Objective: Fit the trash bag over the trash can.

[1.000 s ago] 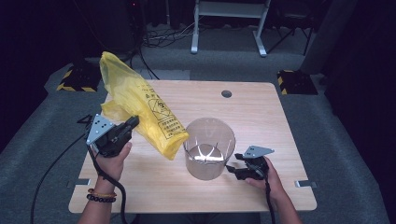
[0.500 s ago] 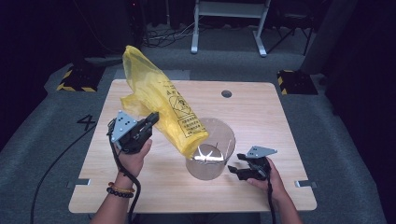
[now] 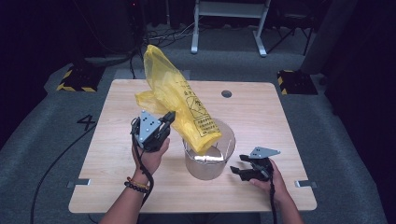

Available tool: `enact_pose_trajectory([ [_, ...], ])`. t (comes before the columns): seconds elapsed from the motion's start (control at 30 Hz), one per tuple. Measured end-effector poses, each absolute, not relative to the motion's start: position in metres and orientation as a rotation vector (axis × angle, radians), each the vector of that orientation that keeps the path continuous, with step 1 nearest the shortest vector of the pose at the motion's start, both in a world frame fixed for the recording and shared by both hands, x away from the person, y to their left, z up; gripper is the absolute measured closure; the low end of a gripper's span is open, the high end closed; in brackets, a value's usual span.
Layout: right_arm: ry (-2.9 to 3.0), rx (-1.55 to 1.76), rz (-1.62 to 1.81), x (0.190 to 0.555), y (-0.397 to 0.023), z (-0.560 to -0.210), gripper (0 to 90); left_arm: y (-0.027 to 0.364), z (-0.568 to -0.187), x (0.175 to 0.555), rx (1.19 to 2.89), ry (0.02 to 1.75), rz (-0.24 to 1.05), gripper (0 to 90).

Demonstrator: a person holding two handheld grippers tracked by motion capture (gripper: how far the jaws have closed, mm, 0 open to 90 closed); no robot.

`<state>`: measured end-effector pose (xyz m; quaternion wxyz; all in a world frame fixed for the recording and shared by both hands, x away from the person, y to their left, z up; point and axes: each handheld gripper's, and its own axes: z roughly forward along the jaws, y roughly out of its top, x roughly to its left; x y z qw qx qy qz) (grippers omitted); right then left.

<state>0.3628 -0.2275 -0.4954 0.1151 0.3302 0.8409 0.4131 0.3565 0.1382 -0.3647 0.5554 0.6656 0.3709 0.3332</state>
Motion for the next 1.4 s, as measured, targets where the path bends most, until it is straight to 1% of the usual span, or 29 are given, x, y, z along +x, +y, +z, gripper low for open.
enact_pose_trajectory([
  [0.5,2.488,0.956,1.198,0.361,-0.226,-0.500,32.7,0.117,-0.386,0.358,1.636,0.823,0.811,87.6],
  [0.8,2.473,0.959,1.211,0.361,-0.229,-0.496,32.3,0.114,-0.396,0.356,1.658,0.798,0.784,87.3],
  [1.0,2.410,0.973,1.257,0.358,-0.241,-0.483,30.7,0.108,-0.401,0.349,1.700,0.753,0.779,87.4],
  [1.2,2.306,0.981,1.332,0.351,-0.253,-0.461,30.1,0.106,-0.408,0.346,1.713,0.742,0.752,87.3],
  [1.4,2.270,0.946,1.366,0.345,-0.251,-0.445,30.0,0.107,-0.410,0.340,1.717,0.713,0.721,86.9],
])
